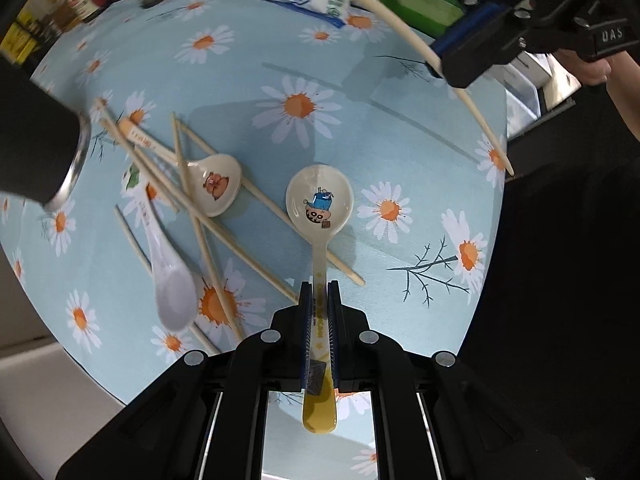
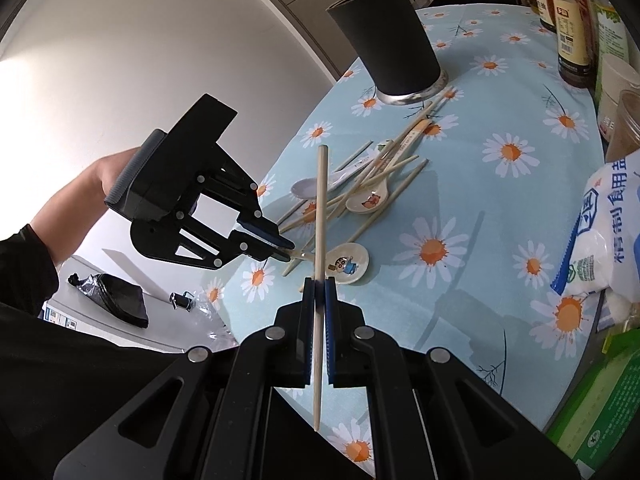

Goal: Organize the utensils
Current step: 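Lift the cartoon spoon with the left gripper while the right carries the chopstick toward the black cup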

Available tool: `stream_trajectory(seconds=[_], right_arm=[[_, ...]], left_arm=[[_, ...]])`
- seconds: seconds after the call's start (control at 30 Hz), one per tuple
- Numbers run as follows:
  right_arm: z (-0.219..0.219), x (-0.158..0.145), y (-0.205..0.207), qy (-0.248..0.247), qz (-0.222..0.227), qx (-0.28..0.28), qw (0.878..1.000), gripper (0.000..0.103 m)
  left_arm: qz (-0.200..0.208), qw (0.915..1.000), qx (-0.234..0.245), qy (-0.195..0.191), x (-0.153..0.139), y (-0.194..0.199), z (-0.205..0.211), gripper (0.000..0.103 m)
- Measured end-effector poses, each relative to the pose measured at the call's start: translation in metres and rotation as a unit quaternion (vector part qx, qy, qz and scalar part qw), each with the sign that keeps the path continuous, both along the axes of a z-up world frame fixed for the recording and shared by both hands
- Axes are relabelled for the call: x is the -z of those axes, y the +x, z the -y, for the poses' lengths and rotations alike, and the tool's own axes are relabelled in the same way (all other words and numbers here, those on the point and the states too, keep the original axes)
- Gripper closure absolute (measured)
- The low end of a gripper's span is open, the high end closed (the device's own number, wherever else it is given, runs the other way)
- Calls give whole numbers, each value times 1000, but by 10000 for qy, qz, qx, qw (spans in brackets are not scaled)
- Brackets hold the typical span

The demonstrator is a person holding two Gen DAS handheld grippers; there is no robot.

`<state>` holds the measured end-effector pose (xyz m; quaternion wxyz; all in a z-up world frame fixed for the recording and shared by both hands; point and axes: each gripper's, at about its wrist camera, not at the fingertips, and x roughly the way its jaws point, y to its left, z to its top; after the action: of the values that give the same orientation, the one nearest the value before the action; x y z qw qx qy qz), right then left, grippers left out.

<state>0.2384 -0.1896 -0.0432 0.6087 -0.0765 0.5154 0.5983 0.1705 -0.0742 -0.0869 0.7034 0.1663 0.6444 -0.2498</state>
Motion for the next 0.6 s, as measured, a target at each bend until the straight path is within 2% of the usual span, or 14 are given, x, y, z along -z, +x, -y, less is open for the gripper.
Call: stream_trajectory(seconds=[0.23, 0.37, 0.6], right_arm=[[-5, 2, 0, -27, -10, -79, 10000, 97], [-4, 2, 1, -15, -18, -59, 10000, 97], [4, 2, 8, 77, -82, 97, 9999, 97]], left_arm=[[283, 9988, -370, -156, 0, -8, -11, 96], [541, 9975, -438, -122, -10, -3, -13, 96], [763, 9941, -706, -320, -19, 4, -21, 96]])
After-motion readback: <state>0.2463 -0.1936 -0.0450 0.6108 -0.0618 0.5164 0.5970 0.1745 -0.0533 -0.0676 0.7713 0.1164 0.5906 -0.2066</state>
